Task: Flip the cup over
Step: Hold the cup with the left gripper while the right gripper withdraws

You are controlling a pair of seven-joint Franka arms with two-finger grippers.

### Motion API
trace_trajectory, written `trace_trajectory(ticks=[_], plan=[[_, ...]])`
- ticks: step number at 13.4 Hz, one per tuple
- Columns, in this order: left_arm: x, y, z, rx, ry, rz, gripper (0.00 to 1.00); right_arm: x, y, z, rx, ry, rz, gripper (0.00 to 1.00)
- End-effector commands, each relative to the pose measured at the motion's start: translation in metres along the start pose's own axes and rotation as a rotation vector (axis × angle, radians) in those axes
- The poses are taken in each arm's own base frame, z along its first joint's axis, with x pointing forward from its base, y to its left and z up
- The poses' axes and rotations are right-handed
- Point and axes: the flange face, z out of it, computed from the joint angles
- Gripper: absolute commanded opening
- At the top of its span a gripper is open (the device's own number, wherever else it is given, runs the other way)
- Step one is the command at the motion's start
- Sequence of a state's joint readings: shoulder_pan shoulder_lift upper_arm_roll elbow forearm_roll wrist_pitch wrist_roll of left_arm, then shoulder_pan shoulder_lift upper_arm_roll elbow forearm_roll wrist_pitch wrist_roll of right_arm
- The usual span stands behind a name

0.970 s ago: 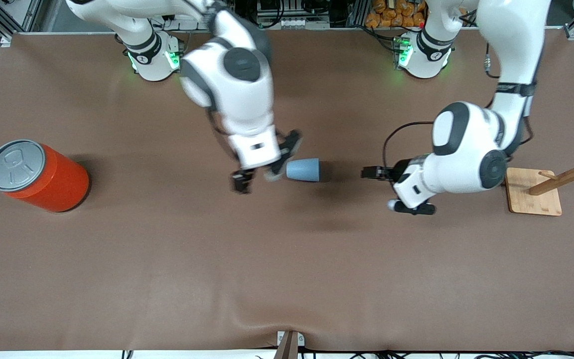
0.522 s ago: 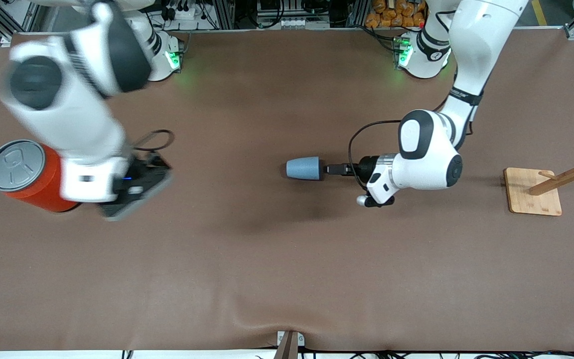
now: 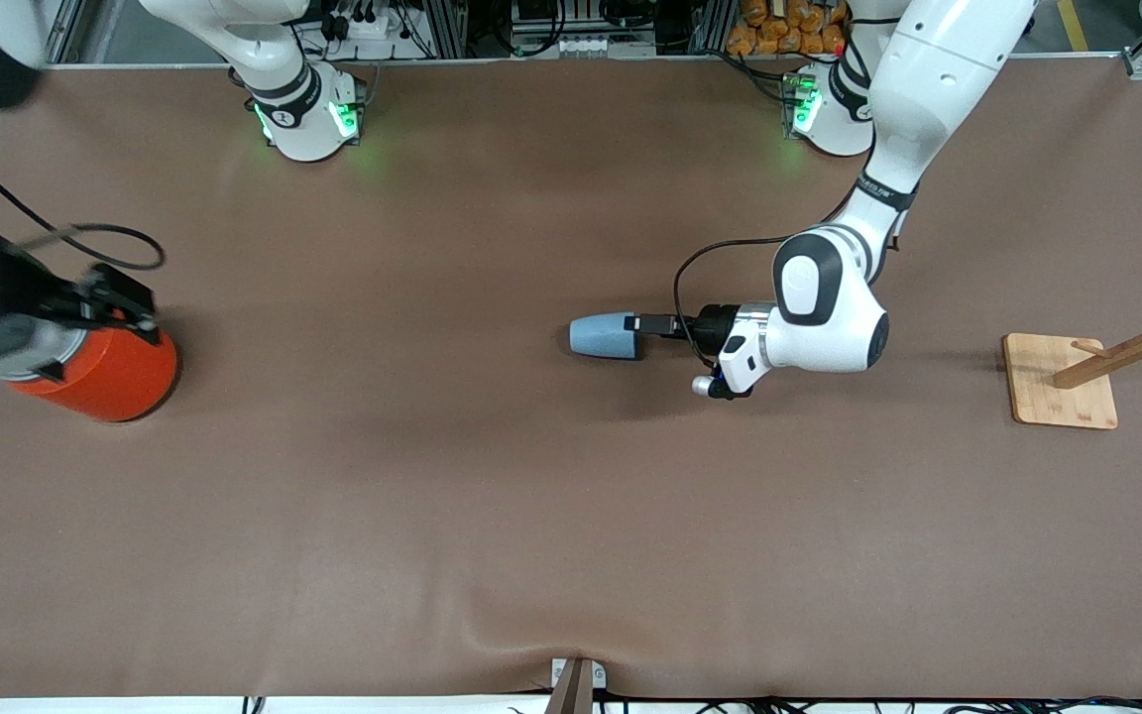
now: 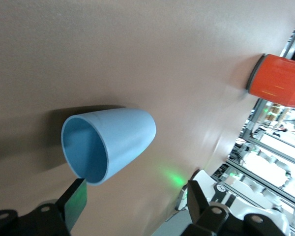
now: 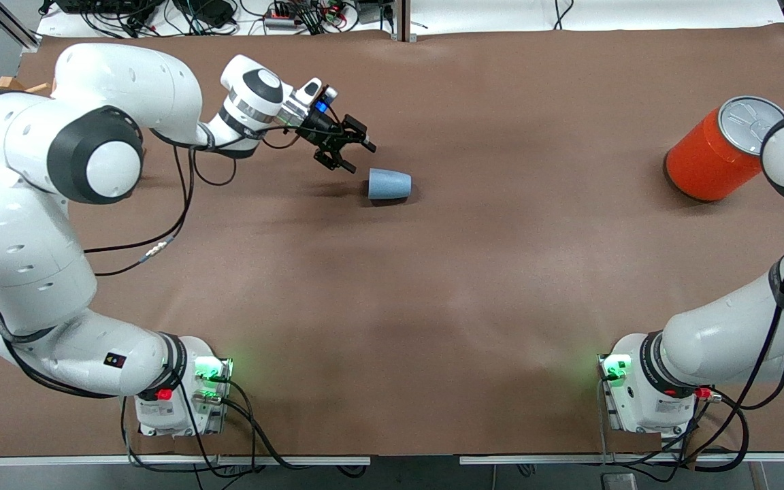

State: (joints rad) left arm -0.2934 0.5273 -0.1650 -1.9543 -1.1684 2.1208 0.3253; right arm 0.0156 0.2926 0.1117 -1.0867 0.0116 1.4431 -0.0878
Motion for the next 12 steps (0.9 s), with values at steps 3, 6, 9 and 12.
trace_trajectory(ticks=[3, 6, 9, 12], plan=[[0.003, -0.017, 0.023, -0.082, 0.018, 0.038, 0.81, -0.06, 0.016, -0.01, -0.001, -0.055, 0.306, 1.0], [0.004, -0.027, 0.033, -0.098, 0.016, 0.044, 0.76, -0.091, 0.033, 0.002, -0.005, -0.026, 0.349, 1.0], [0.007, -0.034, 0.043, -0.165, 0.042, 0.025, 0.64, -0.092, 0.037, 0.012, -0.004, -0.052, 0.355, 1.0], [0.005, -0.04, 0.062, -0.193, 0.046, 0.043, 0.36, -0.087, 0.038, 0.011, 0.003, -0.045, 0.35, 1.0]])
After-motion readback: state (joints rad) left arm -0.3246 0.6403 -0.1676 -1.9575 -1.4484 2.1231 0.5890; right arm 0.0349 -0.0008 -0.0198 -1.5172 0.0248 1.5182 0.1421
